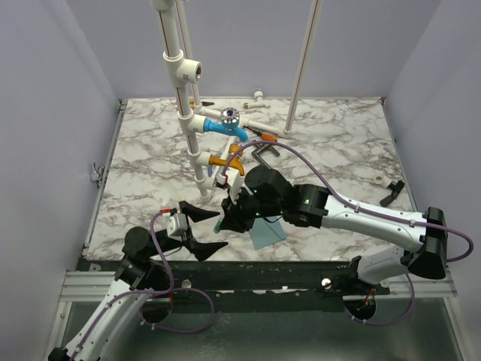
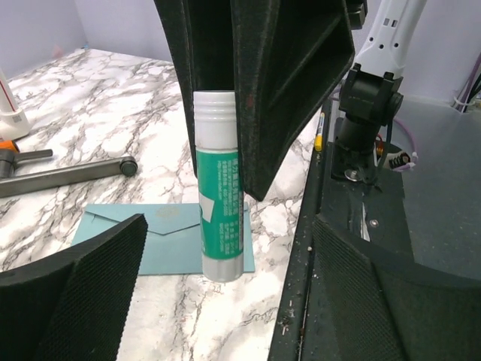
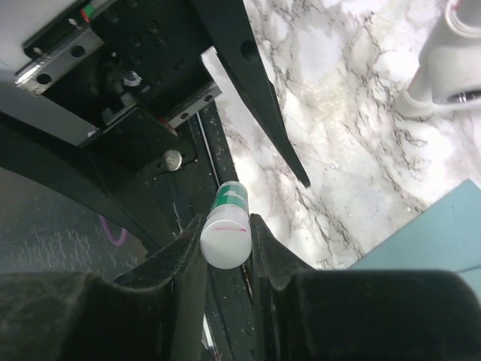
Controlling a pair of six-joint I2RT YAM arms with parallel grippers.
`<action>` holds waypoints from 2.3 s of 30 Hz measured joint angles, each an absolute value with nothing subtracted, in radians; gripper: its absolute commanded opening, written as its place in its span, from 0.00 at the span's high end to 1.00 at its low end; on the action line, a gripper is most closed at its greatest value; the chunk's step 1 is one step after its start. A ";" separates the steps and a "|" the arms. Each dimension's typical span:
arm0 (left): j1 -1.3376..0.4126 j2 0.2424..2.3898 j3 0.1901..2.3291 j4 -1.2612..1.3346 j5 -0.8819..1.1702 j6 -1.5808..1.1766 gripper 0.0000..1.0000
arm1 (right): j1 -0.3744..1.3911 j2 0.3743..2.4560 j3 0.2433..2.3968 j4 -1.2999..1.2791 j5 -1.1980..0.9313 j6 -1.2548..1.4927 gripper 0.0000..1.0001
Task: Place the letter into the envelope and seal it
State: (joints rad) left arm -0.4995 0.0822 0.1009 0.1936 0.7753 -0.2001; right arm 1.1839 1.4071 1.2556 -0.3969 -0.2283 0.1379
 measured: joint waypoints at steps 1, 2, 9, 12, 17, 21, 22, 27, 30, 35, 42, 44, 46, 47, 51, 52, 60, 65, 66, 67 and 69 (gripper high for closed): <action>-0.500 0.082 0.101 0.194 0.775 -0.200 0.05 | 1.184 1.402 1.251 -0.402 -0.217 0.141 0.99; -0.500 0.082 0.101 0.194 0.775 -0.200 0.05 | 1.184 1.396 1.247 -0.407 -0.204 0.145 0.99; -0.500 0.082 0.101 0.194 0.774 -0.200 0.04 | 1.184 1.328 1.208 -0.511 -0.039 0.203 0.99; -0.500 0.082 0.101 0.194 0.774 -0.200 0.04 | 1.183 1.296 1.188 -0.563 0.039 0.237 0.99; -0.500 0.082 0.101 0.194 0.775 -0.200 0.04 | 1.143 1.286 1.162 -0.636 0.147 0.293 0.99; -0.500 0.082 0.101 0.194 0.774 -0.200 0.04 | 1.028 1.286 1.140 -0.673 0.207 0.332 0.99; -0.500 0.081 0.101 0.194 0.774 -0.200 0.04 | 0.984 1.286 1.133 -0.681 0.220 0.341 0.99; -0.500 0.078 0.101 0.196 0.774 -0.200 0.04 | 0.745 1.288 1.067 -0.688 0.296 0.349 0.99; -0.500 0.076 0.101 0.196 0.774 -0.200 0.04 | 0.622 1.304 1.029 -0.654 0.324 0.333 0.99; -0.499 0.075 0.101 0.197 0.774 -0.200 0.04 | 0.471 1.400 0.999 -0.532 0.325 0.290 0.99; -0.499 0.074 0.101 0.197 0.774 -0.200 0.04 | 0.403 1.500 0.960 -0.376 0.324 0.259 0.99; -0.499 0.074 0.101 0.197 0.774 -0.200 0.04 | 0.397 1.506 0.933 -0.337 0.325 0.258 0.99; -0.499 0.074 0.101 0.197 0.774 -0.200 0.04 | 0.395 1.514 0.913 -0.305 0.326 0.259 0.99; -0.499 0.074 0.101 0.197 0.774 -0.200 0.04 | 0.395 1.520 0.907 -0.290 0.326 0.259 0.99; -0.499 0.074 0.101 0.197 0.774 -0.200 0.04 | 0.395 1.557 0.902 -0.248 0.325 0.260 0.99; -0.499 0.074 0.101 0.197 0.774 -0.200 0.04 | 0.395 1.563 0.900 -0.233 0.327 0.261 0.99; -0.499 0.074 0.101 0.197 0.774 -0.200 0.04 | 0.395 1.575 0.891 -0.176 0.326 0.262 0.99; -0.499 0.074 0.101 0.198 0.774 -0.200 0.04 | 0.395 1.575 0.891 -0.174 0.326 0.262 0.89; -0.499 0.074 0.101 0.197 0.774 -0.200 0.05 | 0.395 1.575 0.891 -0.174 0.326 0.262 0.85; -0.499 0.074 0.101 0.197 0.774 -0.200 0.05 | 0.395 1.575 0.891 -0.174 0.326 0.262 0.78; -0.499 0.074 0.101 0.197 0.774 -0.199 0.04 | 0.395 1.575 0.891 -0.174 0.326 0.262 0.65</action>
State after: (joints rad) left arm -0.4992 0.0738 0.1009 0.1974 0.7738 -0.1993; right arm 0.3950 1.5745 0.8909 -0.1738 0.3260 0.2615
